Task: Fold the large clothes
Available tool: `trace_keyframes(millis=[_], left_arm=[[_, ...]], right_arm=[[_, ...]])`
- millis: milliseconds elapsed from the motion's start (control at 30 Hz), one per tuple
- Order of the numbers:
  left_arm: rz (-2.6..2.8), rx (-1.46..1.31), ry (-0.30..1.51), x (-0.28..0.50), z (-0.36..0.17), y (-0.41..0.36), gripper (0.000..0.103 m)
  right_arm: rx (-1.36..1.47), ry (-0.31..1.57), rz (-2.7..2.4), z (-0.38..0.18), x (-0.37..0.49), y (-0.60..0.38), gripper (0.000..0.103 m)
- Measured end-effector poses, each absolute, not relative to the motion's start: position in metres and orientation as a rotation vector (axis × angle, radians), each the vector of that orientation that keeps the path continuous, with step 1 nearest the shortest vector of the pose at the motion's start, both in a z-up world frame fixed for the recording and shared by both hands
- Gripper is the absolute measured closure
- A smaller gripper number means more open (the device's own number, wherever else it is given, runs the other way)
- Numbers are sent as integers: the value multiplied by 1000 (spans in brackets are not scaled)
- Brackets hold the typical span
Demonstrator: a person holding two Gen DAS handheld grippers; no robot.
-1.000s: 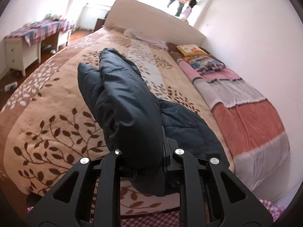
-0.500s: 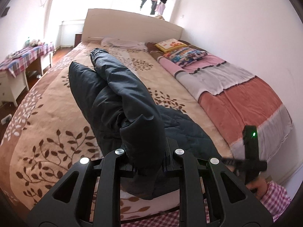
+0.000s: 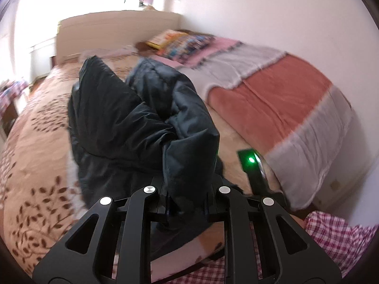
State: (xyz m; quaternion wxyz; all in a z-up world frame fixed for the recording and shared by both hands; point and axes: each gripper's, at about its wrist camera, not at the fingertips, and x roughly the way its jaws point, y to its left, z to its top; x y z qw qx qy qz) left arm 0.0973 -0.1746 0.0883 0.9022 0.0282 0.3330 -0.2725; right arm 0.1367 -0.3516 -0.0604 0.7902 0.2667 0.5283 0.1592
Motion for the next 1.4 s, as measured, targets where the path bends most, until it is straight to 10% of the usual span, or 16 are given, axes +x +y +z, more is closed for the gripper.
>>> trace_keyframes(millis=[567,800,1100,1233,1400], left_arm=[[-727,79,925,121,-16,-261,82],[-787,104,909,105,-12,-270,41],[-892,-57,773,73,54,-205,37],[-807,-112,737,75,57,-173,82],[-767,-70,812,87,28,-188,99]], right_arm=[[766,1094,380,-67,107,-417,103],[714,1041,269,-41,73,-446,100],[606,973,209,2,61,-448,99],[523,906,212,39,71,-452,99],[411,863,347,105,111,-407,100]])
